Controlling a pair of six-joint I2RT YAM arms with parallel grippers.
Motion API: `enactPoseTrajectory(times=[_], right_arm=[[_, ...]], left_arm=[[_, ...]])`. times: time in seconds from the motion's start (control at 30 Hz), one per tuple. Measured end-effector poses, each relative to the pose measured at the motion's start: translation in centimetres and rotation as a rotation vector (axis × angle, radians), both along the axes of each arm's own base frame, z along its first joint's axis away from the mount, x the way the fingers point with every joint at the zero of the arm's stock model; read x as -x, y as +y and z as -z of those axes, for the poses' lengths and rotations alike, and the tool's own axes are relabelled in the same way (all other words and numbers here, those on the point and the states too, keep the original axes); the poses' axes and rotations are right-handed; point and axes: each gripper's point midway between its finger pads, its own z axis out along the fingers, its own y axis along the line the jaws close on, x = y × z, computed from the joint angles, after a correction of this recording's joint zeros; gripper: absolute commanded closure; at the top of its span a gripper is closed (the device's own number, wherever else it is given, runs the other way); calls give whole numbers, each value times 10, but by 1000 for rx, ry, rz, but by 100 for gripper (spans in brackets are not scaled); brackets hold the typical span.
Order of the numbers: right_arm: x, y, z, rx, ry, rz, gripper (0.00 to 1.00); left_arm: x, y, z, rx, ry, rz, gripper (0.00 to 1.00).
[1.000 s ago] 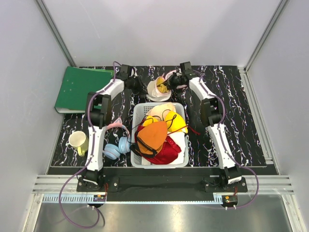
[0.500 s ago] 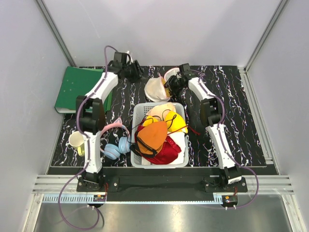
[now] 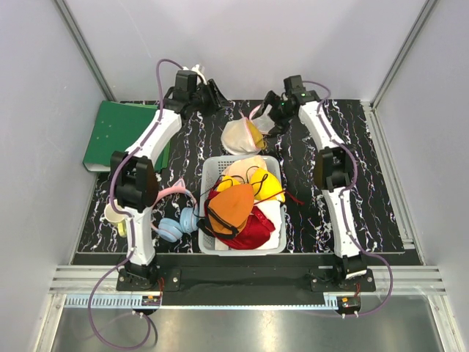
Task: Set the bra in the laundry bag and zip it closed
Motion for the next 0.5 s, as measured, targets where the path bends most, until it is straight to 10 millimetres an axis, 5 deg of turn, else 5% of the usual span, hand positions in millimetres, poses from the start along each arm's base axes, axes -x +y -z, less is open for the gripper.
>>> enactPoseTrajectory(times=[0.13,0.33,0.5], right_arm=[[-19,-46,-12,114,-85,59,4],[-40,-108,-3,299,-157,106,15],[-54,-114,11,348,-209,78,26]], left_arm=[[0,-21,3,2,-11,32,57],[18,-73,17,-8,1,117,63],[29,-104,28,-8,15,158,67]])
